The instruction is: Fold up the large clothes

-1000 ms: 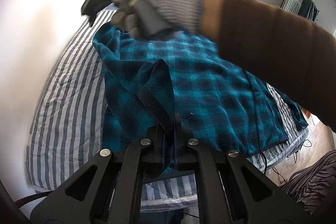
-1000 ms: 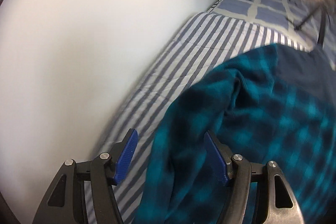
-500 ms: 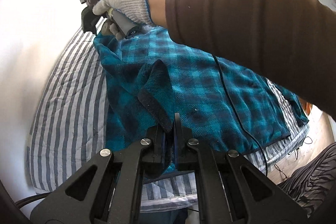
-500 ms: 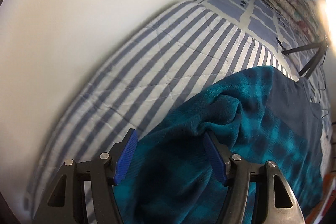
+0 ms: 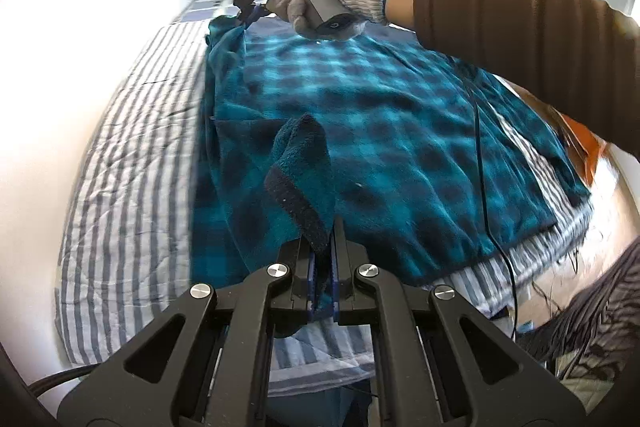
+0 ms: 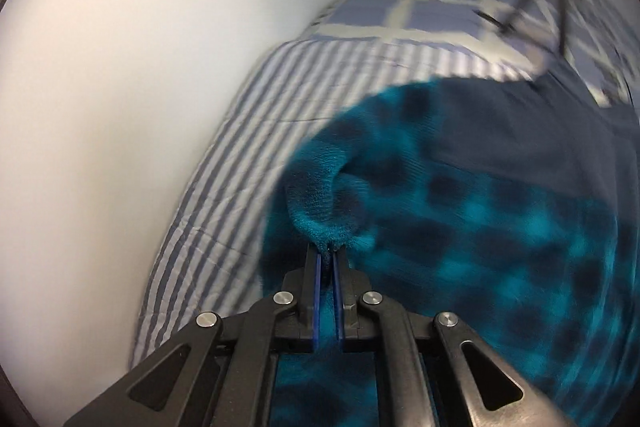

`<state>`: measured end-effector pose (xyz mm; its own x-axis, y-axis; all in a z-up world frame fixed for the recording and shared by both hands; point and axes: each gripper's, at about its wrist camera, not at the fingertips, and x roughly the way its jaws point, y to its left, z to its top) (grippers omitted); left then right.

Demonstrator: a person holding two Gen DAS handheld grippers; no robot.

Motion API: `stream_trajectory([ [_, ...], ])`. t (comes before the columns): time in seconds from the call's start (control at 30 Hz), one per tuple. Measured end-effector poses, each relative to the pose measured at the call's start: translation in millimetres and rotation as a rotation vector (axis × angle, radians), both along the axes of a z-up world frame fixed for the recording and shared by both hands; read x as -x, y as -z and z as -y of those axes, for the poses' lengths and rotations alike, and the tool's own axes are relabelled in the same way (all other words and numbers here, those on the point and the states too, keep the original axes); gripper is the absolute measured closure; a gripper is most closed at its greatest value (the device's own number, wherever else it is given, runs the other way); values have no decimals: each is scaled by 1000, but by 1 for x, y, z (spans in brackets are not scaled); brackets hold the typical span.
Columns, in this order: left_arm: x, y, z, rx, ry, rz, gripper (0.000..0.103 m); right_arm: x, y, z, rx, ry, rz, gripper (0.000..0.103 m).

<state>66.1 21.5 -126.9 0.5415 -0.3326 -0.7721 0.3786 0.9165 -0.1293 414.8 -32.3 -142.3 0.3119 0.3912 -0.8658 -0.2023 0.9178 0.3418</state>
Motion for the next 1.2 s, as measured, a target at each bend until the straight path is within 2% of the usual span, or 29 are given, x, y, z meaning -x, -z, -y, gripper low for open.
stream_trajectory([
  [0.07,6,-1,8,-15,14,12,100,1,11,24,-18,41,-12,97],
  [0.1,8,0,12,-17,25,7,96,2,16,32,-14,60,-23,95],
  [0.17,10,0,15,-9,44,-4,74,3,26,45,23,87,-39,88],
  [0.2,13,-1,16,1,54,-2,57,5,29,49,35,91,-41,76],
  [0.23,16,-2,14,12,60,-2,50,6,31,54,38,89,-43,71],
  [0.33,17,-5,6,68,57,-24,49,18,33,59,62,76,-33,67],
  [0.43,10,1,-21,132,-54,-78,49,36,20,52,162,43,45,66],
  [0.5,3,14,-43,209,-162,-148,49,48,5,37,204,-3,114,66],
  [0.6,-2,36,-62,326,-267,-244,50,54,-18,12,195,-82,189,66],
  [0.7,-7,57,-66,387,-323,-305,50,47,-21,-14,102,-155,120,55],
  [0.77,-10,67,-63,416,-335,-336,50,37,-14,-33,112,-164,78,55],
  [0.9,-17,72,-53,427,-305,-346,59,28,8,-60,178,-168,17,55],
  [0.97,-21,75,-48,448,-297,-361,73,20,19,-69,188,-155,-7,55],
  [1.03,-23,78,-48,445,-317,-374,97,21,27,-73,217,-139,-19,55],
  [1.07,-23,80,-48,442,-327,-372,100,21,31,-74,223,-134,-26,57],
  [1.1,-23,80,-48,437,-332,-369,101,19,35,-77,227,-133,-31,68],
  [1.13,-23,80,-48,433,-332,-367,103,18,39,-78,238,-133,-39,85],
  [1.2,-21,73,-50,434,-327,-352,103,20,41,-78,258,-128,-38,94],
])
